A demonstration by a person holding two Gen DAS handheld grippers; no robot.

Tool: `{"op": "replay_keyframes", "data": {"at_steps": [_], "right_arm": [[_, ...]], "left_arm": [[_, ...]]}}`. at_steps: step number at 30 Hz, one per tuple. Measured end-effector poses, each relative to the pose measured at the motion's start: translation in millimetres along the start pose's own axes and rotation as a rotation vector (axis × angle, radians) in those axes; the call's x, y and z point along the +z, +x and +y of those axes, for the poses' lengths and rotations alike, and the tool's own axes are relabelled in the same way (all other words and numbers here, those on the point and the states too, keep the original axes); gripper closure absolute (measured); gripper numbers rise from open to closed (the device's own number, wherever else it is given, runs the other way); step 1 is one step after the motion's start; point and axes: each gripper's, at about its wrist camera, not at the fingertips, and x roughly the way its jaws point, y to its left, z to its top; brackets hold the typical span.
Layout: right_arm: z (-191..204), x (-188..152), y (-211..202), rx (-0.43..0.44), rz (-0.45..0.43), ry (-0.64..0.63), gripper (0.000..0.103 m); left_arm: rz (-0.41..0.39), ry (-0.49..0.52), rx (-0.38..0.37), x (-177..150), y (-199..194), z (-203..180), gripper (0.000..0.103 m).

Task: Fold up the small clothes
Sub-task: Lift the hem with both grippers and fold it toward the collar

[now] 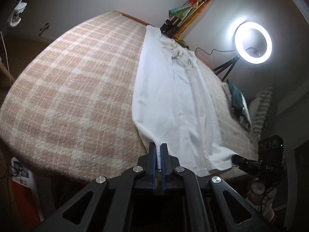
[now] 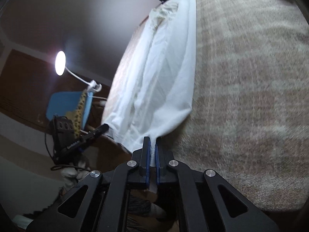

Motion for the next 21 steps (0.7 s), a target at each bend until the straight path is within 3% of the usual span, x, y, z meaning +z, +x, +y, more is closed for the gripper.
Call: {"op": "replay_keyframes", "data": {"at_steps": [12,21], "right_arm": [[10.5,61.3,-14.6,-0.010,-0.123,-0.023,0.100],[-7.1,115.4,1.0,-0.045,-0.163,0.016,0.100]], "left_arm": [[-0.134,-0.040,-0.016,73.8,5.1,-19.8,0.102],[-0.134,-0.053,0.041,117.5,56.0,-17.1,0.102]]}}
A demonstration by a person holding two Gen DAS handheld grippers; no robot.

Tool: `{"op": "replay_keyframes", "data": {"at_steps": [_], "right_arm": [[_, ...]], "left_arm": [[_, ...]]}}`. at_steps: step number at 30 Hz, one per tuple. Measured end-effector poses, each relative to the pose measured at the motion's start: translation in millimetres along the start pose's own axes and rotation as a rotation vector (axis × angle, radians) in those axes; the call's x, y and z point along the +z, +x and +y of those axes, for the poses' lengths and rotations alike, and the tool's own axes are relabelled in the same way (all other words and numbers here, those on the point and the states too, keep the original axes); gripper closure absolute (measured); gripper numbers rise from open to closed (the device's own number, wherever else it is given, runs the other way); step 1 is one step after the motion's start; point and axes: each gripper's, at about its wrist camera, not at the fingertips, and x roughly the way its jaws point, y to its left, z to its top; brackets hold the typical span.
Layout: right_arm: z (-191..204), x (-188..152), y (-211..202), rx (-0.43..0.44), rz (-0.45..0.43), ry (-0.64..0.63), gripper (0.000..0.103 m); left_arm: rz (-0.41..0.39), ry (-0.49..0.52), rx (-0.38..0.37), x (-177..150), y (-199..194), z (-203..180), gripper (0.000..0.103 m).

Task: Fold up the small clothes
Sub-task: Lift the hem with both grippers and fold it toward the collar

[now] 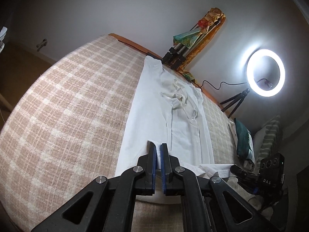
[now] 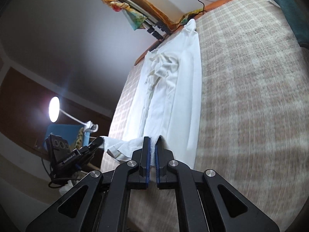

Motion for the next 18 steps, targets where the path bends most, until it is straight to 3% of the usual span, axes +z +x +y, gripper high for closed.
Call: {"op": "replay_keyframes", "data": {"at_steps": [13,15,18], "right_arm": [[-33.8,33.2,43.0,-0.055,0.037,0.062,0.100],[-36.6,35.6,47.6,-0.077,0.053,0.066,0.100],[-31.6,38.2,44.6,-0.093,0.058,0.040,0.096]], "left_arm": [[0.014,-0.062,0.077,13.1,39.6,24.1,0.100],[-0.008,-0.086,0.087,17.4,35.6,30.3,0.078],[-0.027,-0.078,0.065,21.4,22.1,32.3,0.078]]}}
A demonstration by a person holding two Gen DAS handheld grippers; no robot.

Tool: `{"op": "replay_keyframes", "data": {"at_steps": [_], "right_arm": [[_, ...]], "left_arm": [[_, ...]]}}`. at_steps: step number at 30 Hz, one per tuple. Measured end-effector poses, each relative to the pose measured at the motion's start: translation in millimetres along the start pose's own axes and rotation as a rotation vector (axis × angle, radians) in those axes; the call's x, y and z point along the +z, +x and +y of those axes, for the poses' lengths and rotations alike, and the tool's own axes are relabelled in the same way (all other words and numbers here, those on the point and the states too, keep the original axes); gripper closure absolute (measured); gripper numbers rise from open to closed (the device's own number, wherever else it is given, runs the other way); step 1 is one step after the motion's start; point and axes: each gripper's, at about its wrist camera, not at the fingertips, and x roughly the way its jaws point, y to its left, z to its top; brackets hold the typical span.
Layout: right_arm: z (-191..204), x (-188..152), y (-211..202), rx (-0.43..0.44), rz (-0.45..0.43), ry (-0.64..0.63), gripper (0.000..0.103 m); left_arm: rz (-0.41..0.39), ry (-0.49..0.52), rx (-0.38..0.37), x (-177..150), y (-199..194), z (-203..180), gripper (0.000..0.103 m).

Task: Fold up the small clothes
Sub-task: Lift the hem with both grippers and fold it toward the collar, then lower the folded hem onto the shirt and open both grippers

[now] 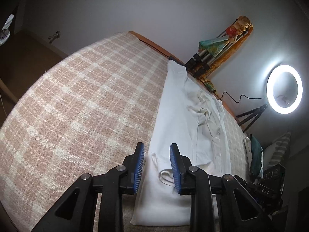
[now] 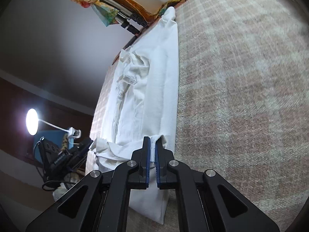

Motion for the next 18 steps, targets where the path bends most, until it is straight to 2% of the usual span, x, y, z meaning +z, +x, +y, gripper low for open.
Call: {"op": "replay_keyframes", "data": {"at_steps": [2,3,6,9,11,15,18], "right_arm": [[10.2,0.5,-10.1,-0.048,-0.029,-0.063,0.080],[16.1,-1.1,-17.8,-0.065,-0.054,-0.101,0.079],[28.8,-10.8,-32.1,-0.020,-0.054,-0.189,0.079],[36.8,-27.6,-30.5,0.017,-0.004,-0.269,0.079],[39.9,-37.4,-20.7,0.012,0.034,-0.307,0.079],[42.2,-45.3,1.6,-0.015,0.083,-0.340,0.080],[41.2,-40.9,12.1,-0.023,0.081,-0.328,0.080]], "left_arm": [[-0.002,0.048,-0.007,-3.2,-9.0,-5.6,0.078],[0.004,0.081,-0.011,-6.2,-12.0,-10.0,0.078],[0.047,0.167,-0.027,-20.7,-15.8,-22.3,0.079],[0.105,0.237,-0.037,-36.0,-11.6,-32.7,0.080],[0.123,0.280,-0.012,-42.4,-5.1,-40.2,0.080],[0.140,0.287,0.007,-41.0,12.6,-46.0,0.080],[0.140,0.291,0.024,-36.7,25.2,-47.6,0.080]]}}
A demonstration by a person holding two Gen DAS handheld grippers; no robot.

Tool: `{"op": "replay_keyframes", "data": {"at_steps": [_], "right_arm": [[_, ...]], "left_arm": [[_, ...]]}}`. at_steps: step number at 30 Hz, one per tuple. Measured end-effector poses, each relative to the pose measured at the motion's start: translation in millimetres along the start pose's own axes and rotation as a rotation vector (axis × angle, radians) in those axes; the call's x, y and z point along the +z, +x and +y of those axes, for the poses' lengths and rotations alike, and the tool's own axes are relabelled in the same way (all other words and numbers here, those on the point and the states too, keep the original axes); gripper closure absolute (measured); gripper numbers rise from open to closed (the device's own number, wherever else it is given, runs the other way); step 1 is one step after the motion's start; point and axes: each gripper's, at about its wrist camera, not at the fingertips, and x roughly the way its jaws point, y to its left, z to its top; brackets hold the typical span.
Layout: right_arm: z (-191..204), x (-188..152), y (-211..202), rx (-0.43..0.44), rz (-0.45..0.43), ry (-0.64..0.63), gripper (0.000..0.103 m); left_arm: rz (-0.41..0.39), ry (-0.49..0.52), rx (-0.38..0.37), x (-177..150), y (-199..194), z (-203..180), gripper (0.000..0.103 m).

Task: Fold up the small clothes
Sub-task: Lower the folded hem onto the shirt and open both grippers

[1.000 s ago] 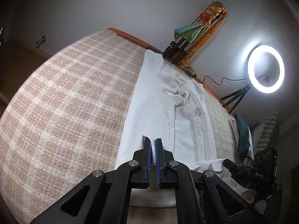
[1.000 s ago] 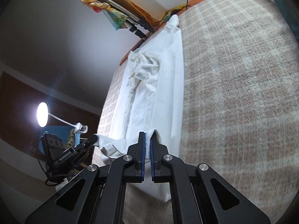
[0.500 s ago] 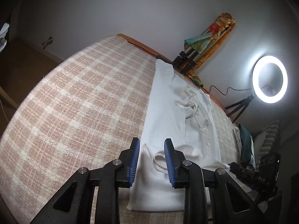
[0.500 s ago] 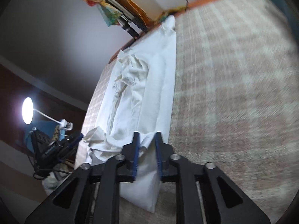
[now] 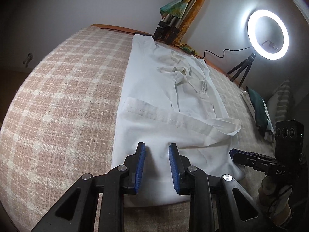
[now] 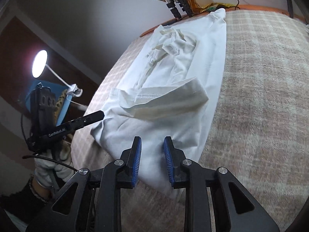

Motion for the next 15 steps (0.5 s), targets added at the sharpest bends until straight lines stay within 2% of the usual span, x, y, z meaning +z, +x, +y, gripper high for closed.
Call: {"op": "replay_keyframes", "data": {"at_steps": [4,5,8,11,13,15], "right_arm": [[-8.2,10.1,-1.0,-0.020,-0.027,0.054,0.080],[-11.5,12.4,-1.9,-0.042,-0.037,0.072,0.084],[-21.1,17.8,-9.3,-0.132,-0.074,0.126,0.085],[-16.5,22.5,-19.6,-0.253,-0.111,0.089,0.079],[-13.4,24.7,-22.5,-0.249,-0.119,0.074,0.079],[-11.0,26.0,-26.1,-0.244,-0.122,0.061,0.079]], "left_arm": [[-0.027,0.023,0.073,8.3,10.7,-1.7,0.080],[-0.044,0.028,0.107,11.3,11.6,-1.7,0.080],[-0.086,0.000,0.183,21.5,10.9,5.7,0.079],[-0.119,-0.033,0.192,28.6,3.9,13.1,0.078],[-0.136,-0.029,0.189,31.3,-0.6,12.7,0.076],[-0.145,-0.001,0.192,33.3,-2.1,7.9,0.067]]}}
